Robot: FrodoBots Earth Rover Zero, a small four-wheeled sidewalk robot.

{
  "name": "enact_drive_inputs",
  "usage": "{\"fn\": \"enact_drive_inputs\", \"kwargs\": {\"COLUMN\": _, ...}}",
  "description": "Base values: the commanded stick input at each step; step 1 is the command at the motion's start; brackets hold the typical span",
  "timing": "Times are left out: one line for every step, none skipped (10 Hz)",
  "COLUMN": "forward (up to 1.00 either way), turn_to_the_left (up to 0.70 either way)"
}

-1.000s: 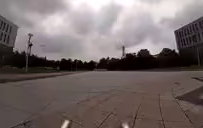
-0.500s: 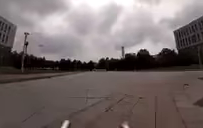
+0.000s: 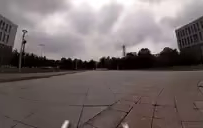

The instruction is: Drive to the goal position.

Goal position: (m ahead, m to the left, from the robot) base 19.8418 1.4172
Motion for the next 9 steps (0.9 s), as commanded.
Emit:
{"fn": "enact_drive_inputs", "kwargs": {"forward": 1.0, "turn_to_the_left": 0.0}}
{"fn": "enact_drive_inputs", "kwargs": {"forward": 1.0, "turn_to_the_left": 0.0}}
{"fn": "enact_drive_inputs", "kwargs": {"forward": 1.0, "turn_to_the_left": 0.0}}
{"fn": "enact_drive_inputs", "kwargs": {"forward": 1.0, "turn_to_the_left": 0.0}}
{"fn": "enact_drive_inputs", "kwargs": {"forward": 1.0, "turn_to_the_left": 0.0}}
{"fn": "enact_drive_inputs", "kwargs": {"forward": 1.0, "turn_to_the_left": 0.0}}
{"fn": "enact_drive_inputs", "kwargs": {"forward": 1.0, "turn_to_the_left": 0.0}}
{"fn": "enact_drive_inputs", "kwargs": {"forward": 1.0, "turn_to_the_left": 0.0}}
{"fn": "enact_drive_inputs", "kwargs": {"forward": 1.0, "turn_to_the_left": 0.0}}
